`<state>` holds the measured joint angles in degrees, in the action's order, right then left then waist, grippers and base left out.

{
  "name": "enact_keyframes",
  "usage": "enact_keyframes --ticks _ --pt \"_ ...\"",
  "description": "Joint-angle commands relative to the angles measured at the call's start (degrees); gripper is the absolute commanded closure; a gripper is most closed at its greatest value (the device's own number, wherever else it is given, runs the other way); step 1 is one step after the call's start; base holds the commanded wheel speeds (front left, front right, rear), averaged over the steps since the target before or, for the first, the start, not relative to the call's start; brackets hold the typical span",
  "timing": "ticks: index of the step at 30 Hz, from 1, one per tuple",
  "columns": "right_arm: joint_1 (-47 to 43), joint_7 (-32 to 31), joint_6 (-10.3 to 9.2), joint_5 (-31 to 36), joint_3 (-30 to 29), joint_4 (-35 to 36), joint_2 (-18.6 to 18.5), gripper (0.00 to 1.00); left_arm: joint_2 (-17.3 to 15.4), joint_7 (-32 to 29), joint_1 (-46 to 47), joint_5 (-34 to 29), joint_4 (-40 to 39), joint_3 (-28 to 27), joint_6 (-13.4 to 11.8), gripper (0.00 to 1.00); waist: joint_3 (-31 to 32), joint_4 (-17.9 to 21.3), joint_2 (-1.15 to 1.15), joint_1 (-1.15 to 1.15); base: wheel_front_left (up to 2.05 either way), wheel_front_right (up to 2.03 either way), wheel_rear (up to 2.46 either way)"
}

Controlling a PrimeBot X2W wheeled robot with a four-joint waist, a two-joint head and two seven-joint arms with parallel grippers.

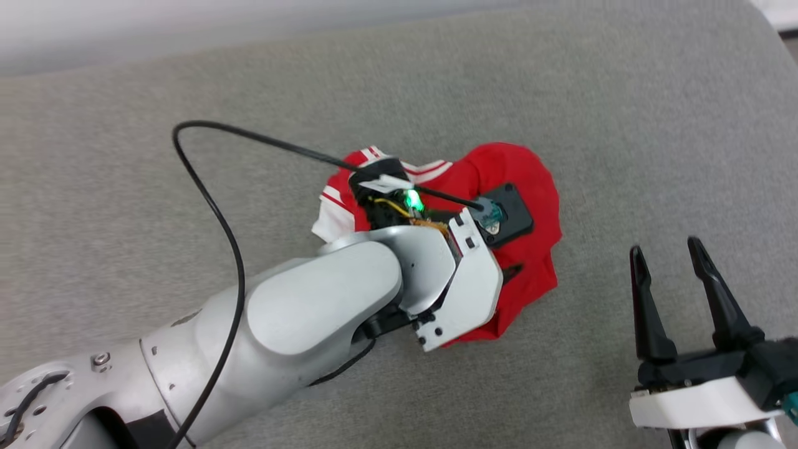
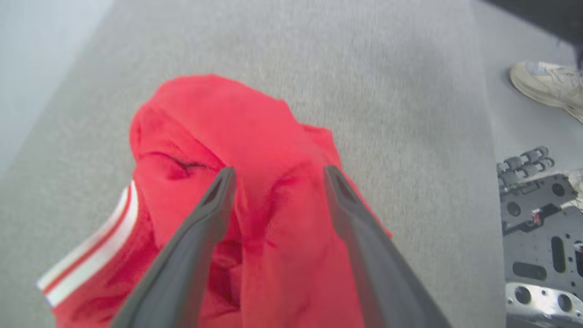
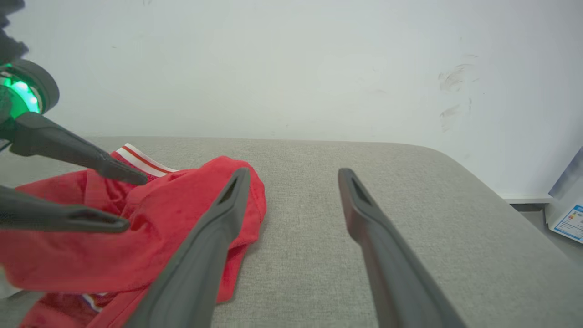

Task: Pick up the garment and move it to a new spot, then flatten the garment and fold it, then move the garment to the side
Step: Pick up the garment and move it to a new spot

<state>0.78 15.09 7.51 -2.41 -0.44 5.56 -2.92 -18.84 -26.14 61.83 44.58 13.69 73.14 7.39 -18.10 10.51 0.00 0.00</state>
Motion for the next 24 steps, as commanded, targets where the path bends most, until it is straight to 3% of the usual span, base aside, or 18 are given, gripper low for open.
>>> enact_keyframes --ticks 1,5,14,18,24 --pt "-0.92 0.12 -0.04 0.38 -0.33 -0.17 0.07 0.0 0.46 3.16 0.07 -0.8 0.4 -0.36 -0.03 0.0 2.57 -1.75 0.0 0.0 0.0 0.0 0.0" --pt "-2.89 0.12 -0.04 0.74 -0.99 -0.53 0.07 0.0 1.46 14.52 -1.11 -4.27 1.69 -3.07 -2.93 0.0 5.61 -3.6 0.0 0.0 0.0 0.0 0.0" --pt "-4.99 0.12 -0.04 0.6 -2.3 -0.65 0.07 0.0 1.06 36.4 -9.89 -8.94 4.69 -10.49 -18.06 0.0 9.33 -6.87 0.0 0.0 0.0 0.0 0.0" --pt "-5.94 0.12 -0.04 -0.27 -2.98 -0.94 0.07 0.0 -0.54 40.46 -15.04 -9.4 4.86 -14.19 -23.93 0.0 10.38 -8.02 0.0 0.0 0.0 0.0 0.0" --pt "-6.65 0.12 -0.04 -1.36 -3.87 -0.8 0.08 0.0 -3.15 41.42 -23.69 -13.29 -0.15 -21.94 -31.34 0.0 11.72 -9.78 0.0 0.0 0.0 0.0 0.0"
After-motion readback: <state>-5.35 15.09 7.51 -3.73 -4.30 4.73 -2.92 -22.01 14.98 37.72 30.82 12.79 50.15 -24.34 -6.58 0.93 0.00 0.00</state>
